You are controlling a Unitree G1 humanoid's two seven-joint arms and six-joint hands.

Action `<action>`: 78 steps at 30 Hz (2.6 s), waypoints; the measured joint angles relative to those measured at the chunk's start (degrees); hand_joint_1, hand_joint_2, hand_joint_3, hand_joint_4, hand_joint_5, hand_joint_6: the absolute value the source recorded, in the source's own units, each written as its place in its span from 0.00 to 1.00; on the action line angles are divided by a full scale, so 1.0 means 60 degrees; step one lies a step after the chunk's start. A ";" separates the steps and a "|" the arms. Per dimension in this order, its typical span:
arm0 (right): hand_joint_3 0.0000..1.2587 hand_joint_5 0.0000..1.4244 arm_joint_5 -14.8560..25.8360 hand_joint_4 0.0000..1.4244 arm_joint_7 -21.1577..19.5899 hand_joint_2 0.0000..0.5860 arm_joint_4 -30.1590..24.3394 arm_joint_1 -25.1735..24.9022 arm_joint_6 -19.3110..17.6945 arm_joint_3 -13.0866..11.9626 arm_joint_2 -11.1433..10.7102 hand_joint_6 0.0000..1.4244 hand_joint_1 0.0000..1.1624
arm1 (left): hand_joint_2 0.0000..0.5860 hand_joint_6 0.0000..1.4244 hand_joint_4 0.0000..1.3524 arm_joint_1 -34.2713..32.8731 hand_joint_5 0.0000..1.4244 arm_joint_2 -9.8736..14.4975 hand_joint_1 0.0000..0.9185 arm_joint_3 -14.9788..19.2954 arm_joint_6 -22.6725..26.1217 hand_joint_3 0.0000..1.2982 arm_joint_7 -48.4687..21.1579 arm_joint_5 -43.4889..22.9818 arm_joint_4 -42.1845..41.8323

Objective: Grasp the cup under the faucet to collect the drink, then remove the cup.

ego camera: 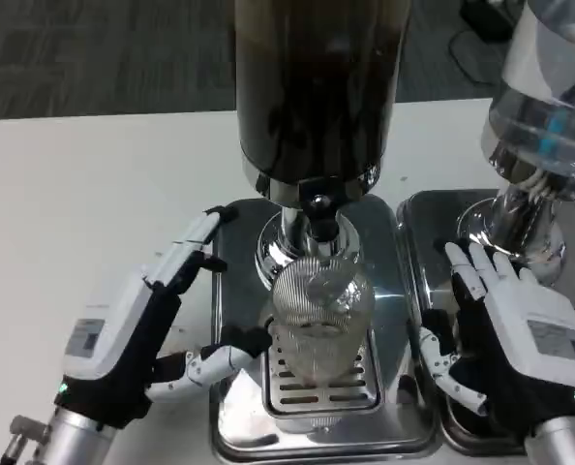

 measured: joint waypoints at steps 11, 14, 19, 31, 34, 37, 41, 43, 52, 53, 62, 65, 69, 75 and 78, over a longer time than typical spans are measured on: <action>0.04 0.00 -0.0105 0.00 0.0010 0.94 0.0000 0.0041 -0.0163 -0.0044 -0.0253 0.00 0.33 | 0.15 0.17 0.04 0.1481 0.25 0.0034 0.05 0.1328 0.0635 0.08 -0.0807 -0.0801 -0.1639; 0.04 0.00 -0.0108 0.00 0.0017 0.94 0.0000 0.0046 -0.0207 -0.0050 -0.0366 0.00 0.33 | 0.19 0.16 0.02 0.1782 0.22 0.0034 0.05 0.1616 0.0768 0.06 -0.1064 -0.1061 -0.2000; 0.04 0.00 -0.0227 0.00 0.0016 0.95 0.0000 0.0028 -0.0302 -0.0052 -0.0517 0.00 0.33 | 0.23 0.09 0.00 0.1914 0.18 -0.0016 0.00 0.2036 0.0984 0.02 -0.1538 -0.1367 -0.2237; 0.04 0.00 -0.0370 0.00 0.0050 0.96 -0.0013 0.0003 -0.0368 -0.0105 -0.0729 0.00 0.34 | 0.28 0.00 0.00 0.2270 0.08 -0.0153 0.00 0.2624 0.0724 0.00 -0.2889 -0.2679 -0.3317; 0.04 0.00 -0.0364 0.00 0.0128 0.96 -0.0012 -0.0039 -0.0473 -0.0174 -0.0839 0.00 0.34 | 0.28 0.00 0.00 0.2296 0.05 -0.0165 0.00 0.2826 0.0599 0.00 -0.3383 -0.3091 -0.3705; 0.04 0.00 -0.0363 0.00 0.0163 0.96 -0.0003 -0.0076 -0.0544 -0.0229 -0.0963 0.00 0.35 | 0.28 0.00 0.00 0.2363 0.04 -0.0225 0.00 0.3008 0.0556 0.00 -0.3631 -0.3263 -0.4249; 0.04 0.00 -0.0330 0.00 0.0301 0.96 0.0001 -0.0110 -0.0684 -0.0283 -0.1025 0.00 0.35 | 0.30 0.00 0.00 0.2407 0.01 -0.0400 0.00 0.3195 0.0582 0.00 -0.4330 -0.3751 -0.5251; 0.04 0.00 -0.0339 0.00 0.0305 0.97 0.0001 -0.0110 -0.0751 -0.0283 -0.1057 0.00 0.35 | 0.31 0.00 0.00 0.2425 0.00 -0.0429 0.00 0.3197 0.0622 0.00 -0.4687 -0.3850 -0.5440; 0.01 0.00 -0.0407 0.00 0.0310 0.98 0.0012 0.0004 -0.0792 -0.0366 -0.1059 0.00 0.34 | 0.34 0.00 0.00 0.2075 0.00 -0.0367 0.00 0.2905 0.0647 0.00 -0.6724 -0.4887 -0.6226; 0.00 0.00 -0.0442 0.00 0.0310 0.98 0.0000 0.0063 -0.0791 -0.0367 -0.1059 0.00 0.34 | 0.34 0.00 0.00 0.2051 0.00 -0.0352 0.00 0.2904 0.0659 0.00 -0.6938 -0.5034 -0.6269; 0.00 0.00 -0.0629 0.00 0.0315 0.98 -0.0114 0.0439 -0.0762 -0.0431 -0.1065 0.00 0.33 | 0.37 0.00 0.00 0.1773 0.00 -0.0335 0.00 0.2903 0.0707 0.00 -0.8206 -0.6142 -0.7012; 0.00 0.00 -0.0629 0.00 0.0318 0.98 -0.0135 0.0589 -0.0762 -0.0575 -0.1089 0.00 0.33 | 0.38 0.01 0.00 0.1828 0.01 -0.0274 0.00 0.2937 0.0886 0.00 -0.8668 -0.6794 -0.7669; 0.00 0.00 -0.0637 0.00 0.0340 0.98 -0.0143 0.0645 -0.0763 -0.0592 -0.1084 0.00 0.33 | 0.39 0.03 0.00 0.1993 0.03 -0.0160 0.00 0.3136 0.1201 0.02 -0.9226 -0.7505 -0.8223; 0.00 0.00 -0.0638 0.00 0.0439 0.98 -0.0190 0.0647 -0.0766 -0.0587 -0.1037 0.00 0.33 | 0.40 0.06 0.00 0.2249 0.07 -0.0099 0.00 0.3261 0.1580 0.04 -0.9923 -0.7940 -0.8785; 0.00 0.00 -0.0630 0.00 0.0496 0.98 -0.0190 0.0647 -0.0769 -0.0583 -0.1026 0.00 0.33 | 0.40 0.09 0.00 0.2344 0.10 0.0034 0.00 0.3408 0.1709 0.08 -1.0239 -0.8246 -0.9144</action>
